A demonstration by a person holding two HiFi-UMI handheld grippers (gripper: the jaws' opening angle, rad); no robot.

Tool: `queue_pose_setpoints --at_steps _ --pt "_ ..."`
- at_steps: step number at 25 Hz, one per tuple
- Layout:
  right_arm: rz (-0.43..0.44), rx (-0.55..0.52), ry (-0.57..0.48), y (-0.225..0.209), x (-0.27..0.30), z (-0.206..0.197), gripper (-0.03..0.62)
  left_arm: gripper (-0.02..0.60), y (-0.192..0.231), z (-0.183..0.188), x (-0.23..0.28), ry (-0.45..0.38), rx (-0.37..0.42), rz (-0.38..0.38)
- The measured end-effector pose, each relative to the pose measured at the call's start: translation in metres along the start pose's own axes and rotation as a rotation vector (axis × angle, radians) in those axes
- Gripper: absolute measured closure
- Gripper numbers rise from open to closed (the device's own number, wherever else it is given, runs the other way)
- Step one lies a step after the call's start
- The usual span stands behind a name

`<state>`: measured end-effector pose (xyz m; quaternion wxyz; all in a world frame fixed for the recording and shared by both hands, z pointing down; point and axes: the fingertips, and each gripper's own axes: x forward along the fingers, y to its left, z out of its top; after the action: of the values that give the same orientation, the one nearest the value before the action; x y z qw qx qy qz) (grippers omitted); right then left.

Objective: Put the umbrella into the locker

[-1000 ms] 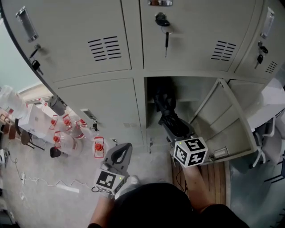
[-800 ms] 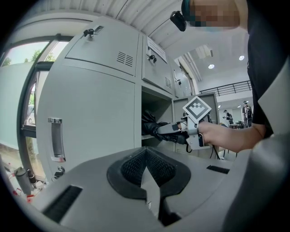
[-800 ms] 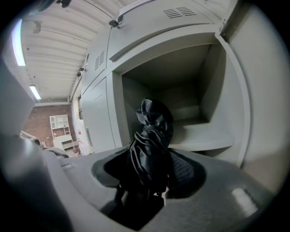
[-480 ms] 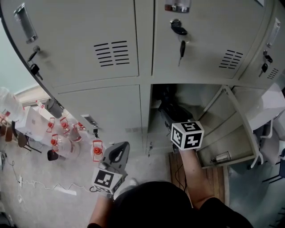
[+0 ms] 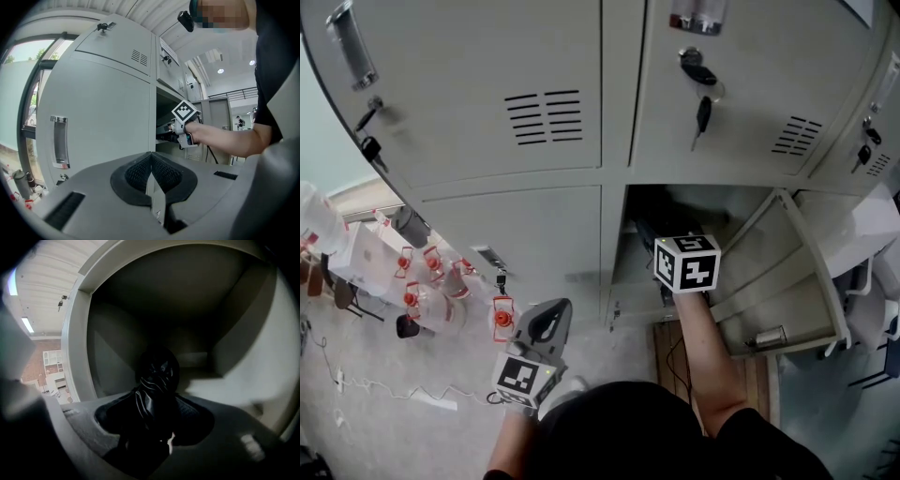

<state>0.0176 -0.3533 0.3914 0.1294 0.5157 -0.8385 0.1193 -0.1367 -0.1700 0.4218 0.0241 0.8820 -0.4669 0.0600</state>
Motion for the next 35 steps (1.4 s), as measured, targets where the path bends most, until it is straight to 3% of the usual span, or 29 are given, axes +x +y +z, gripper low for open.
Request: queue_pose_setpoints --at_steps 13,20,35 --pt "-0.024 -0.064 0.038 -0.002 0.022 0.008 0.350 0.571 0.000 -0.006 -0.003 0.009 -0.032 0.009" --pt "-0.061 -0.101 -0.017 -0.004 0.014 0.010 0.321 0.571 -0.001 -0.013 -0.009 0.008 -0.026 0.014" --pt "-0.031 -0.020 -0.072 -0.003 -0.047 -0.009 0.319 0.571 -0.023 -0.022 -0.003 0.026 -0.060 -0.034"
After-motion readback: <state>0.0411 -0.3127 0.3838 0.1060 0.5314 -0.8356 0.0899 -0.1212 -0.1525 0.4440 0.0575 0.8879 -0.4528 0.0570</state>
